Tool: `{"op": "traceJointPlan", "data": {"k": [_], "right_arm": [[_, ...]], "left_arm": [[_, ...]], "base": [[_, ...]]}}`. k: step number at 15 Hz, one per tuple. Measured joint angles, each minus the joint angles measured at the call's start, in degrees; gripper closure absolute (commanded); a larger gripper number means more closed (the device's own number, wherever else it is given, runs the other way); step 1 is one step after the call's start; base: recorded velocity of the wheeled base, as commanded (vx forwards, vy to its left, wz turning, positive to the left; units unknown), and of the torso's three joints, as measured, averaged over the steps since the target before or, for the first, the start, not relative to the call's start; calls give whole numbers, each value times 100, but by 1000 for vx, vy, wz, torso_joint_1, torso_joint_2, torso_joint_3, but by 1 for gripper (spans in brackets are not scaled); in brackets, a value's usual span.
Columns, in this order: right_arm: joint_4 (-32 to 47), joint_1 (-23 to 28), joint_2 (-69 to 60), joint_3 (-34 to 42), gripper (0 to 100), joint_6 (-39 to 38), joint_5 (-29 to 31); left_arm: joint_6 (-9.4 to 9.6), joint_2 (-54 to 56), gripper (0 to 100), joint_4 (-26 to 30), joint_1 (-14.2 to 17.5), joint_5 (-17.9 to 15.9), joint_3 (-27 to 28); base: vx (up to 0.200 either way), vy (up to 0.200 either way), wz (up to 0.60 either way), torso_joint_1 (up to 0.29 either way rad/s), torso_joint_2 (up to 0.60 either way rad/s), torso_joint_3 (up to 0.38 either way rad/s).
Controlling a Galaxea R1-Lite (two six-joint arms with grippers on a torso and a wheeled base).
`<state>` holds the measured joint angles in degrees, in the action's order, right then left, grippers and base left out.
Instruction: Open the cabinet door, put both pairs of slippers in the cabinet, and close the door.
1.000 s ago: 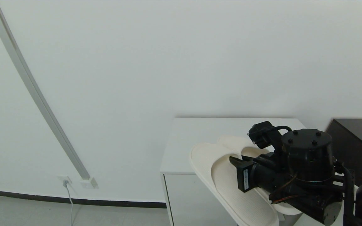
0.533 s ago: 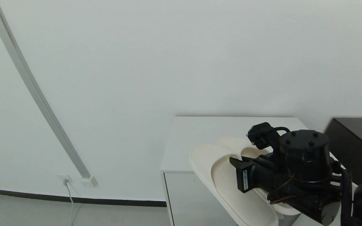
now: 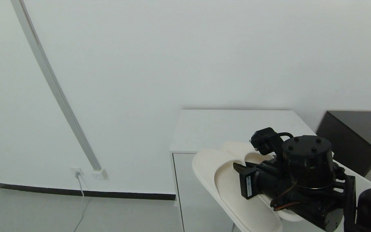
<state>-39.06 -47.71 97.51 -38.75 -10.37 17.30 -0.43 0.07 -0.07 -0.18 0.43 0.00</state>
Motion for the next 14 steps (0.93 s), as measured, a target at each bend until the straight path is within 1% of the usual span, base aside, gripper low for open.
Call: {"op": "traceJointPlan", "data": {"k": [14], "right_arm": [[-33, 0, 48, -2, 100, 1, 5]], "left_arm": [[-6, 0, 100, 0, 0, 0, 0]], "base": [[0, 0, 0, 0, 0, 0]]}}
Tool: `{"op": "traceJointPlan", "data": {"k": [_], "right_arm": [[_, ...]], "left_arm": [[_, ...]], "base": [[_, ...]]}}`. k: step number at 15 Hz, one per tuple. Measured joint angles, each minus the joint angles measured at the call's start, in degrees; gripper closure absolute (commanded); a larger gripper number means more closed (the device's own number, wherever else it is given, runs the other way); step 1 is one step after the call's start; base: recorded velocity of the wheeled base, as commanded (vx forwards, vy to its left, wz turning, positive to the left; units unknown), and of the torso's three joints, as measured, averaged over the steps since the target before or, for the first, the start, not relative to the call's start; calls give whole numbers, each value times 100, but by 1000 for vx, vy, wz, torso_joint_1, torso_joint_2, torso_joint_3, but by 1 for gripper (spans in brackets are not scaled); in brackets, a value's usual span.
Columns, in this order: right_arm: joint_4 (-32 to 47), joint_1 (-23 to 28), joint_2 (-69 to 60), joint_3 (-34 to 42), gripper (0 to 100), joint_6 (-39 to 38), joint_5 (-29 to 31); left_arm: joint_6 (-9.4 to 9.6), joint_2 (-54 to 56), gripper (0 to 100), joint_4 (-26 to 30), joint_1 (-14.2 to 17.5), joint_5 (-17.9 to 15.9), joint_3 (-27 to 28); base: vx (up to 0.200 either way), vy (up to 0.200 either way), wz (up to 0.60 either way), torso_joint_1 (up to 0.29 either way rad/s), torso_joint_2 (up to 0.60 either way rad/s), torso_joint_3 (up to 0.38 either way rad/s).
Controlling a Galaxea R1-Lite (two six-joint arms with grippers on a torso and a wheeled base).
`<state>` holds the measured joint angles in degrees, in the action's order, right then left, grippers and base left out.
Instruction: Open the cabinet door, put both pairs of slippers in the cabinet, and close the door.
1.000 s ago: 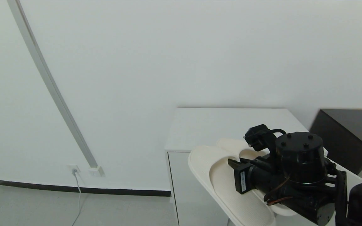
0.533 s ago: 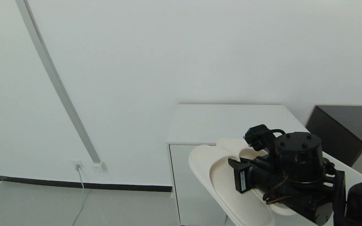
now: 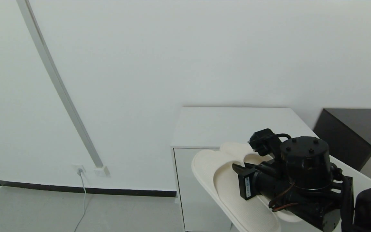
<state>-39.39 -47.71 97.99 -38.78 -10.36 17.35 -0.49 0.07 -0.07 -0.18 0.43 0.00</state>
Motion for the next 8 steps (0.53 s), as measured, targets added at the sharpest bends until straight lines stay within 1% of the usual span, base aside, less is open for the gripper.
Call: {"op": "traceJointPlan", "data": {"k": [3, 8], "right_arm": [[-7, -7, -2, 0, 100, 0, 11], [-10, -41, -4, 2, 100, 0, 11]], "left_arm": [[-2, 0, 100, 0, 0, 0, 0], [-2, 0, 100, 2, -9, 1, 0]], "base": [[0, 0, 0, 0, 0, 0], [0, -200, 0, 5, 0, 2]]}}
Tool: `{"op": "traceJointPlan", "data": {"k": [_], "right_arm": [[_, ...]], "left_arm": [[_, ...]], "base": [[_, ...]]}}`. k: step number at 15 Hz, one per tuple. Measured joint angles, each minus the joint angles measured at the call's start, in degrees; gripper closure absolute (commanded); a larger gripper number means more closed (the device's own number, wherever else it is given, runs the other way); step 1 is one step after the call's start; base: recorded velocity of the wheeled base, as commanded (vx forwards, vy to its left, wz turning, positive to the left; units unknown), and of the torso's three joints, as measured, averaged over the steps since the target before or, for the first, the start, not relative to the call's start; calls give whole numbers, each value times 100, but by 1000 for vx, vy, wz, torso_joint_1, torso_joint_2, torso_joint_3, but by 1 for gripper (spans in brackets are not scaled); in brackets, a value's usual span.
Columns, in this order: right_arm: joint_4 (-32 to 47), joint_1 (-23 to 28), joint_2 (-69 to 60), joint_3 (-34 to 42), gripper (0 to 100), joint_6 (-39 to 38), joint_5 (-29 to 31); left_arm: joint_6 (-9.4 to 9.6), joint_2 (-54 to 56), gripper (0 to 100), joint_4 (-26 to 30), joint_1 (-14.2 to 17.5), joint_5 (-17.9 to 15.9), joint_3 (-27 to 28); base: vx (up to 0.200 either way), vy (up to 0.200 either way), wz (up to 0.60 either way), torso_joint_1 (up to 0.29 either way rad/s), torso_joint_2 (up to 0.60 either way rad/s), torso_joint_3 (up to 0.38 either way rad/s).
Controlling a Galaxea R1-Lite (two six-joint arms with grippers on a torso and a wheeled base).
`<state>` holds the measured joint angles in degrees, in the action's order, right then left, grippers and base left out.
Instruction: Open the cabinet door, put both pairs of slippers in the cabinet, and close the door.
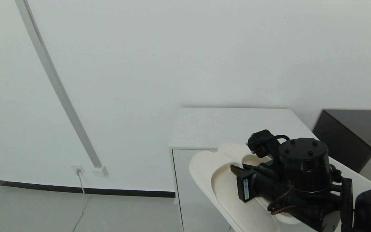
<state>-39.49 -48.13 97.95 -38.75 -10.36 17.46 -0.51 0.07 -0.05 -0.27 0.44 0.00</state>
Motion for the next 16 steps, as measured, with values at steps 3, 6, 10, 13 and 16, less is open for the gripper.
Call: {"op": "traceJointPlan", "data": {"k": [3, 6, 10, 13, 16], "right_arm": [[-17, -24, -10, 56, 100, -1, 16], [-116, -73, -38, 100, 100, 5, 194], [-118, -115, -55, 157, 100, 7, 200], [-193, -115, -60, 196, 100, 7, 205], [-279, -118, -60, 249, 100, 24, 205]], "left_arm": [[0, 0, 100, -2, 9, -4, 0], [2, 0, 100, -2, 9, -1, 0], [7, 0, 100, 0, 9, 0, 0], [2, 0, 100, -5, 9, -1, 0], [2, 0, 100, 0, 13, -6, 0]], "base": [[0, -200, 0, 1, 1, 1], [0, -200, 0, -4, 1, -1], [0, -200, 0, 1, 5, 2], [0, -200, 0, 1, 5, 4], [0, 0, 0, 0, 0, 0]]}}
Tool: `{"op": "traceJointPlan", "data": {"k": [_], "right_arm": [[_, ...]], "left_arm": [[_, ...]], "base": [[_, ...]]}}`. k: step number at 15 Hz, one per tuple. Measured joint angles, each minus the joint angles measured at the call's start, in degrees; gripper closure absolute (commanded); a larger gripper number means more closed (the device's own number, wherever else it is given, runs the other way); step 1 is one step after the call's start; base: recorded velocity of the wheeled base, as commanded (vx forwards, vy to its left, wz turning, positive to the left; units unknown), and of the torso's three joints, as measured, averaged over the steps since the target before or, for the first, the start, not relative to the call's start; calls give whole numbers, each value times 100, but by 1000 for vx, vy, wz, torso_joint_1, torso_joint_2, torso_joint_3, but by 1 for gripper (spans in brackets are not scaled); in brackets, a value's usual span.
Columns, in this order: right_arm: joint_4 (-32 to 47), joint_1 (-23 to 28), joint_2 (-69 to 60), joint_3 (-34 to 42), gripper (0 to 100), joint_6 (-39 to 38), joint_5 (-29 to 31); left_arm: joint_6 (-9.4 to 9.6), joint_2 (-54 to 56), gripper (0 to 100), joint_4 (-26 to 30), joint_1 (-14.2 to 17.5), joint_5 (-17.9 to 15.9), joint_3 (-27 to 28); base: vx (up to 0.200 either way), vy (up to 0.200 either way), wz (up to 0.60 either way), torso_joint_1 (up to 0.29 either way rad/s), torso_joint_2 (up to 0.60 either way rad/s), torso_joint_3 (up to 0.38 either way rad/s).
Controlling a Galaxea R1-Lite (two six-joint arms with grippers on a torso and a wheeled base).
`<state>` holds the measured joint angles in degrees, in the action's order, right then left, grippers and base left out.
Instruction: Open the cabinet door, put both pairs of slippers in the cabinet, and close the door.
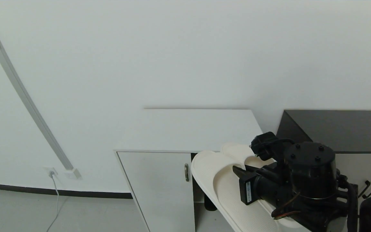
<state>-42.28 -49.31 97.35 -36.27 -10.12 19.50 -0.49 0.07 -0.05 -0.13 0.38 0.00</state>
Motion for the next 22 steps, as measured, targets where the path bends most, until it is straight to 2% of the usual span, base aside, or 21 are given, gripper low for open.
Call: {"op": "traceJointPlan", "data": {"k": [7, 11, 22], "right_arm": [[-23, -7, 0, 44, 100, -4, 4], [-430, 2, 27, 79, 100, 29, 127], [-461, -5, 146, 151, 100, 73, 134]], "left_arm": [[-2, 0, 100, 0, -11, 5, 2], [-6, 0, 100, -2, -5, 5, 2], [-6, 0, 100, -6, -5, 5, 2]], "base": [[0, 0, 0, 0, 0, 0], [0, 0, 0, 0, 0, 0], [0, 0, 0, -16, 33, 20]]}}
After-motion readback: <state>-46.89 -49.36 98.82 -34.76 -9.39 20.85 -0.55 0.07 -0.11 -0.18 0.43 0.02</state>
